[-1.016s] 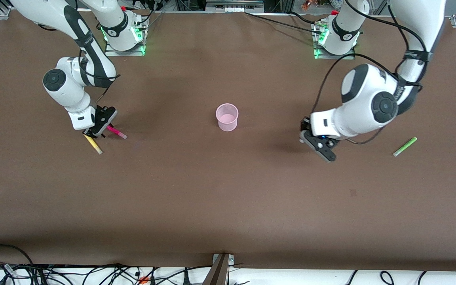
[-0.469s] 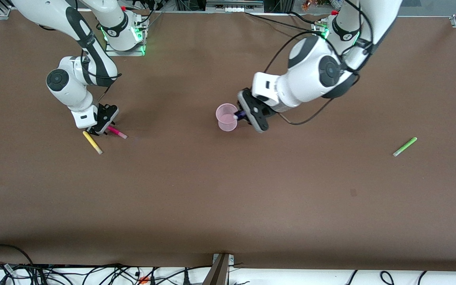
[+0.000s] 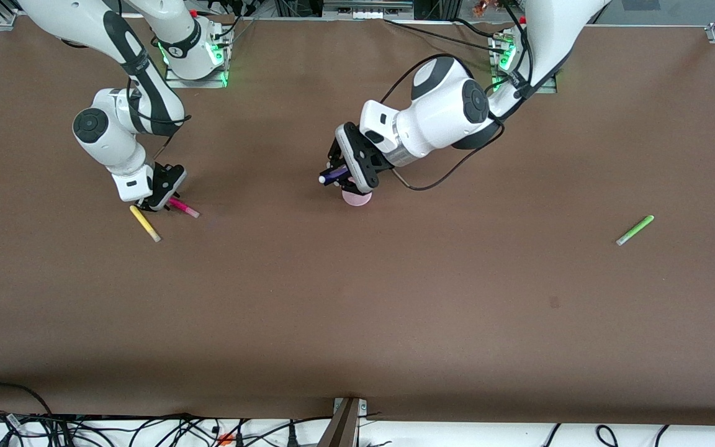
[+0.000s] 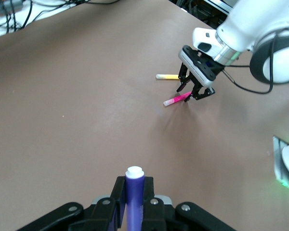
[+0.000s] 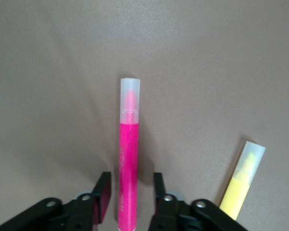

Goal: Organize pens into pink holder with both arms
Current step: 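Lower the purple marker into the holder and open the left gripper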

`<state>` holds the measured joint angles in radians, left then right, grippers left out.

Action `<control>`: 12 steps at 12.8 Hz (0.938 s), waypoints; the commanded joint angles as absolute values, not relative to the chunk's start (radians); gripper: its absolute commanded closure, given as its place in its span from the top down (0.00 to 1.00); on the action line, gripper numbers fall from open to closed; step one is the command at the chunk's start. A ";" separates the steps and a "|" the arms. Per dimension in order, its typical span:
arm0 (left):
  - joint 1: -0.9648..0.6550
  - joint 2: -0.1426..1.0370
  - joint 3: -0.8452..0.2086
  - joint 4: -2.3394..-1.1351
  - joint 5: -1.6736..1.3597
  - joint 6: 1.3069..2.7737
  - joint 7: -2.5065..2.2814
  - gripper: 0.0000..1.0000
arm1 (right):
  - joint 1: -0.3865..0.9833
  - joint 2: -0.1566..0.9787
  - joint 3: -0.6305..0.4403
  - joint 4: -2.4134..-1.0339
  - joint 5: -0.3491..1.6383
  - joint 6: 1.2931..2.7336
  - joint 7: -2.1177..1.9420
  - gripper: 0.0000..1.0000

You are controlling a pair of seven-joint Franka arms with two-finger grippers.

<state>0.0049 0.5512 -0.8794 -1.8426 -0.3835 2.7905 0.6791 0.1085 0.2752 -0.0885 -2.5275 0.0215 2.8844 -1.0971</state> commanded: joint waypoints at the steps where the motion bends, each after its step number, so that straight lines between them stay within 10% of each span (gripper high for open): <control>1: 0.012 0.574 -0.890 -1.920 -0.400 2.896 0.837 0.00 | 0.104 0.288 -0.077 -2.540 0.032 2.930 -1.118 0.34; 6: -0.023 0.679 -0.888 -1.934 -0.400 2.980 0.919 0.00 | 0.104 0.288 -0.075 -2.539 0.031 2.941 -1.118 0.00; 11: -0.041 0.703 -0.882 -1.939 -0.402 2.981 0.917 0.00 | 0.106 0.180 -0.034 -2.522 0.031 2.886 -1.114 0.00; 12: -0.041 0.701 -0.882 -1.944 -0.402 2.979 0.913 0.33 | 0.106 0.154 -0.032 -2.508 0.031 2.846 -1.114 0.00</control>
<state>-0.0368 0.6937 -0.8787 -1.9449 -0.3836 2.9665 0.8900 0.1096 0.2354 -0.0459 -2.5078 0.0215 2.9130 -1.0993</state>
